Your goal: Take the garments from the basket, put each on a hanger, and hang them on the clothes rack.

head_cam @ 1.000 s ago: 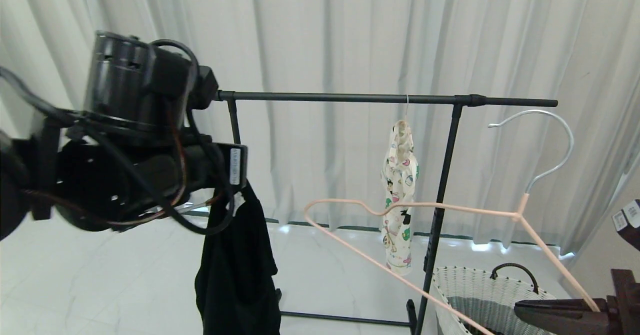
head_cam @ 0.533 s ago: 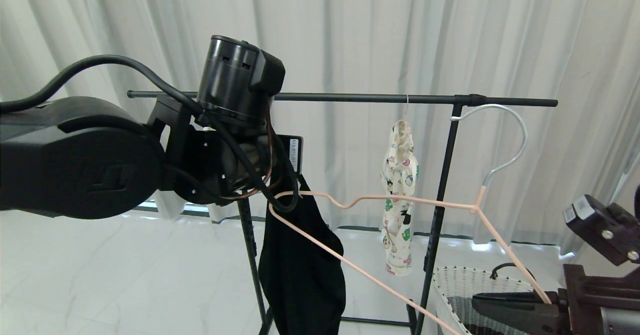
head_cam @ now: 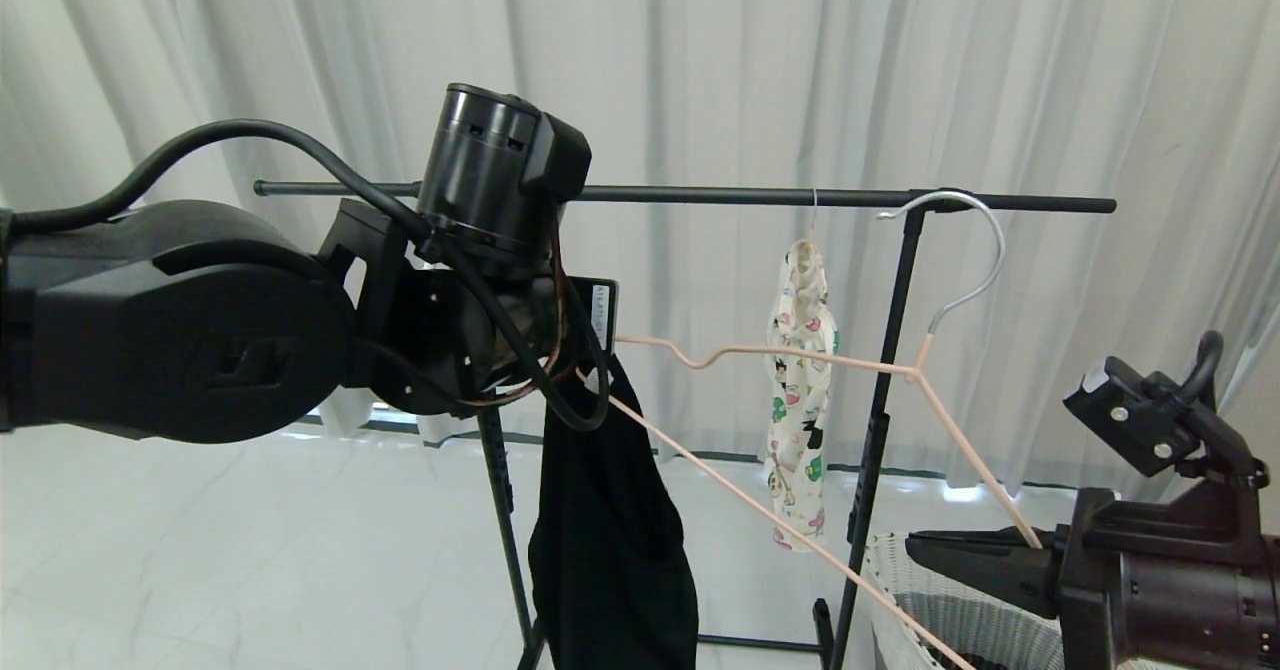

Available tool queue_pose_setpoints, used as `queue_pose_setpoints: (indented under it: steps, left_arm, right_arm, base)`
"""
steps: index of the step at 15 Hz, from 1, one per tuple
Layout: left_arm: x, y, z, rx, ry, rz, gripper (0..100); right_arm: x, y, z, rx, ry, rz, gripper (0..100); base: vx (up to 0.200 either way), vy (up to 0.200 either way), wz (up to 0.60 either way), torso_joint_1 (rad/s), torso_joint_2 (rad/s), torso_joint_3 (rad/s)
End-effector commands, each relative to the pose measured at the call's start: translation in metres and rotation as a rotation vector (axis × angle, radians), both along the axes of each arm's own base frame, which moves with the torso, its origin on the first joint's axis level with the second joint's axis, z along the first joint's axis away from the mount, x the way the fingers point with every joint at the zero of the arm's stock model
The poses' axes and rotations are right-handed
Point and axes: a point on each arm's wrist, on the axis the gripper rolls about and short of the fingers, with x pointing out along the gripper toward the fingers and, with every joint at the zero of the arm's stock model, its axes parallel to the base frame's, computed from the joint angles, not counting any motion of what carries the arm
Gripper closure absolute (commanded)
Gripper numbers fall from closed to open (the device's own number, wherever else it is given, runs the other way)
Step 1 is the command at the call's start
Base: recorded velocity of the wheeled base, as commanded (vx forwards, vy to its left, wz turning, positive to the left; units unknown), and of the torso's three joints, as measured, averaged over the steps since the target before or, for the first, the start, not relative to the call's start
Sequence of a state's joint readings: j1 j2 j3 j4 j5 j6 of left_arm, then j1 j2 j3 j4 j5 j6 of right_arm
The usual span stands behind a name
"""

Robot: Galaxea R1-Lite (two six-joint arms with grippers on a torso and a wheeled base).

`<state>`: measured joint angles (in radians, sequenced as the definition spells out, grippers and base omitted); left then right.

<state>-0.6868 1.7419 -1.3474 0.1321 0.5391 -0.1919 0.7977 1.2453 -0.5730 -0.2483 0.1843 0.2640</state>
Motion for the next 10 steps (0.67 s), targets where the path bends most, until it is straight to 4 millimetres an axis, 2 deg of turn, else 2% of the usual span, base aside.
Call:
queue_pose_setpoints:
  steps: [1, 5, 10]
  left_arm:
    - [-0.001, 0.0, 0.001, -0.001, -0.002, -0.001, 100]
    - [-0.002, -0.001, 0.002, -0.004, -0.004, -0.005, 100]
    - [-0.002, 0.0, 0.003, 0.013, -0.022, 0.037, 100]
  right_arm:
    - [0.005, 0.005, -0.004, -0.007, 0.013, -0.002, 100]
    - [0.011, 0.012, -0.001, -0.005, 0.011, -0.002, 100]
    - [0.024, 0.026, -0.01, -0.025, 0.029, -0.049, 100]
  base:
    - [0.0, 0.0, 0.0, 0.0, 0.0, 0.0]
    - [0.0, 0.0, 0.0, 0.0, 0.0, 0.0]
    - [0.0, 0.0, 0.0, 0.0, 0.0, 0.0]
